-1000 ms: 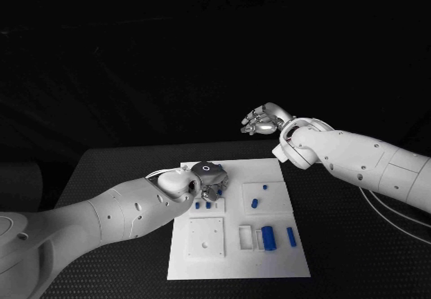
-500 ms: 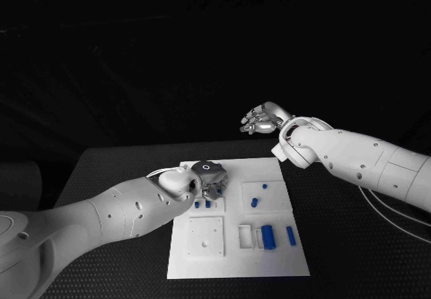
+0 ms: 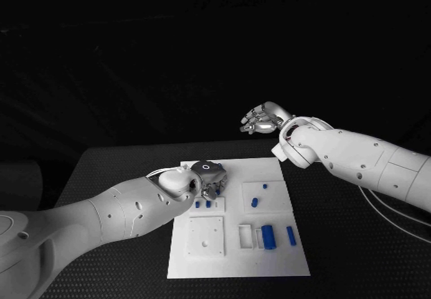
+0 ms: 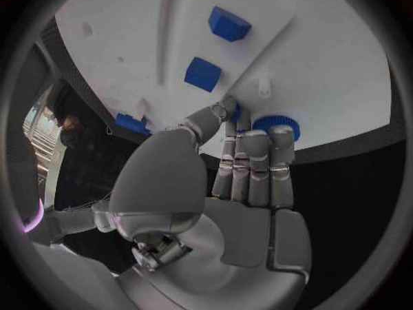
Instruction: Assemble the parts on the task board
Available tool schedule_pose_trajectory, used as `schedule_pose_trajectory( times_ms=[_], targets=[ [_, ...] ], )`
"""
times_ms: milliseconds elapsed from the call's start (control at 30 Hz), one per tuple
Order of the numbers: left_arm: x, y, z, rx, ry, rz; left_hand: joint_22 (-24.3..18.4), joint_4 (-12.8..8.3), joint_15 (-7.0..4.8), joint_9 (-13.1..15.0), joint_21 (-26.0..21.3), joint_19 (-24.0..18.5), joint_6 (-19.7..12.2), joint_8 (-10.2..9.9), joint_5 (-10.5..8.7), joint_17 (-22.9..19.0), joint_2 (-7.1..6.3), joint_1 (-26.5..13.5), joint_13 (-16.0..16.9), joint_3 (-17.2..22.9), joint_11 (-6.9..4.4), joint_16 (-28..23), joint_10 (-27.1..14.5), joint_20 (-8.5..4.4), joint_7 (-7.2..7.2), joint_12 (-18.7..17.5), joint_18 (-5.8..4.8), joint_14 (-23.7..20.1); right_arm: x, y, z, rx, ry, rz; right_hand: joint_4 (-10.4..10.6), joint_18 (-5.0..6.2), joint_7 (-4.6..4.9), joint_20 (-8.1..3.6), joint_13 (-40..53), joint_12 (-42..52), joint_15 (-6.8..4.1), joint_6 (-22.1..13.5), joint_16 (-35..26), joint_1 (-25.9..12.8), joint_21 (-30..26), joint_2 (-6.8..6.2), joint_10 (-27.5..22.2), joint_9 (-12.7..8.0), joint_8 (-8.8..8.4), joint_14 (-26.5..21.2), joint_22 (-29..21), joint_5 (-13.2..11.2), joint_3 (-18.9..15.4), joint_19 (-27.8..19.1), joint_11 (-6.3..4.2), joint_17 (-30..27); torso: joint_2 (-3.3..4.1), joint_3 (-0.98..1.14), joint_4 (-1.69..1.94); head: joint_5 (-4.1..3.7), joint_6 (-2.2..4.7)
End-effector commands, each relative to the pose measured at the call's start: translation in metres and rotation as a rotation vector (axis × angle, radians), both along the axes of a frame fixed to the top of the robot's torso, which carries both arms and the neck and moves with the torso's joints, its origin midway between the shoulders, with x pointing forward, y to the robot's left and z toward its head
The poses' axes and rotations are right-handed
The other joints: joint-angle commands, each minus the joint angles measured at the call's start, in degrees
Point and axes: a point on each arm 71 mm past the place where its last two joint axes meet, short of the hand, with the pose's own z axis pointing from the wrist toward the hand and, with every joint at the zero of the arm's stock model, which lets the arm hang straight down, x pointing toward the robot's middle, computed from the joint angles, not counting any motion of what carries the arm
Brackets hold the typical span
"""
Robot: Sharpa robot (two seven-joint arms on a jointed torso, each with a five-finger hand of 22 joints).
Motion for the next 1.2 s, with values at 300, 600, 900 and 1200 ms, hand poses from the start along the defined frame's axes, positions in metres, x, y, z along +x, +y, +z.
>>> schedule_pose_trajectory(
  times_ms=[300,600,900,1200],
  targets=[
    [-0.004,0.007,-0.002,-0.043,-0.002,0.013,0.46,0.02,-0.23,0.06,0.24,1.21,0.96,0.42,0.11,-0.26,0.18,0.60,1.45,1.00,0.32,0.16,2.70,-1.34,-0.33,0.65,4.05,1.24,0.000,0.002,0.000,0.002,-0.004,0.018,0.08,0.44,-0.12,0.49,-0.10,-0.25,0.18,-0.10,-0.25,-0.29,-0.37,0.39,0.42,-0.06,0.29,0.08,0.07,-0.07,-0.27,0.05,-0.05,0.07,-0.01,0.01,-0.06,0.18,0.16],
    [-0.002,0.013,0.004,-0.092,0.023,0.043,0.32,0.61,-0.24,-0.04,0.09,1.38,0.92,0.28,-0.49,-0.56,0.01,-0.34,1.67,1.09,0.31,-0.28,2.67,-1.45,-0.24,0.30,3.93,1.37,-0.001,0.001,0.000,0.001,-0.004,0.017,0.09,0.45,-0.13,0.50,-0.14,-0.25,0.18,-0.10,-0.27,-0.30,-0.39,0.38,0.44,-0.08,0.30,0.08,0.09,-0.03,-0.30,0.04,-0.05,0.09,-0.05,0.04,-0.03,0.22,0.22],
    [0.003,0.016,0.018,-0.149,0.027,0.076,0.28,1.07,-0.32,-0.06,0.07,1.53,1.00,0.27,-0.66,-0.64,-0.12,-0.92,1.82,1.03,0.25,-0.37,2.78,-1.54,-0.24,0.14,3.90,1.56,-0.001,0.000,0.000,0.001,-0.004,0.015,0.09,0.47,-0.14,0.51,-0.18,-0.25,0.18,-0.09,-0.30,-0.29,-0.41,0.38,0.45,-0.10,0.31,0.08,0.11,0.01,-0.31,0.03,-0.05,0.10,-0.05,-0.01,0.01,0.32,0.37],
    [0.009,0.022,0.016,-0.131,0.040,0.107,0.27,1.35,-0.36,-0.10,0.06,1.61,0.94,0.20,-0.80,-0.69,-0.31,-1.24,1.90,0.97,0.22,-0.43,2.74,-1.61,-0.22,-0.03,3.89,1.62,-0.001,0.000,0.000,0.000,-0.003,0.016,0.07,0.49,-0.14,0.52,-0.22,-0.26,0.18,-0.09,-0.33,-0.27,-0.42,0.38,0.45,-0.12,0.32,0.08,0.13,0.03,-0.32,0.03,-0.06,0.12,-0.02,-0.01,0.02,0.49,0.47]
  ],
)
